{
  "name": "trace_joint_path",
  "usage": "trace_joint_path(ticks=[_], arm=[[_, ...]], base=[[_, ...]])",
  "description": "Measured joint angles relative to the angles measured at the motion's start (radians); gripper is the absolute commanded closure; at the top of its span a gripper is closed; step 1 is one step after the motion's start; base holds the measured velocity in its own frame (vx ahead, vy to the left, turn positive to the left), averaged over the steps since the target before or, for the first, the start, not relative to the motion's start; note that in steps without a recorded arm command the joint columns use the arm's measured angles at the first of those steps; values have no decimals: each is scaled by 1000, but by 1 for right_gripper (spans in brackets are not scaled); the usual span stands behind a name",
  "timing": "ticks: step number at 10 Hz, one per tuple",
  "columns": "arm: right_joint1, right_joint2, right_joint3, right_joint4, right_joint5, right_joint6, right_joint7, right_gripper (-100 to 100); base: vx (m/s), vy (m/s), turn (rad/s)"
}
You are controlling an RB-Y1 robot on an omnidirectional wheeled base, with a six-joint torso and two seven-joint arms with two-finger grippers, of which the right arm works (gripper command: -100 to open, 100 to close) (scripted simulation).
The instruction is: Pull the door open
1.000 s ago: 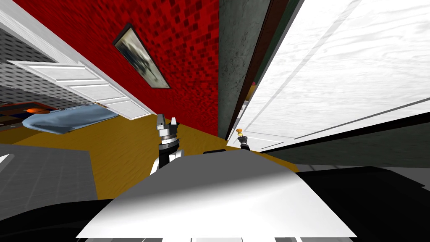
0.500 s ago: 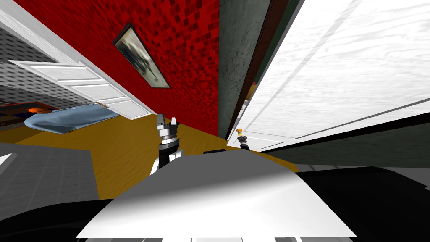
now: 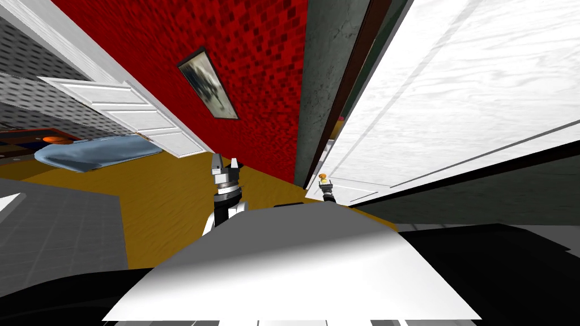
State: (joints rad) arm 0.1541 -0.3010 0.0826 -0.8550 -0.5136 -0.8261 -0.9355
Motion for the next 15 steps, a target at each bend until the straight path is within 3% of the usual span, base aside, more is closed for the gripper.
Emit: trace_joint_path(ticks=[9, 13, 15], arm=[[63, 39, 76, -126, -135, -9, -259, -100], [84, 51, 100, -167, -177, -12, -341, -100], [72, 53, 88, -153, -178, -12, -346, -100]], base=[[-96, -7, 29], [-68, -2, 13], [5, -17, 169]])
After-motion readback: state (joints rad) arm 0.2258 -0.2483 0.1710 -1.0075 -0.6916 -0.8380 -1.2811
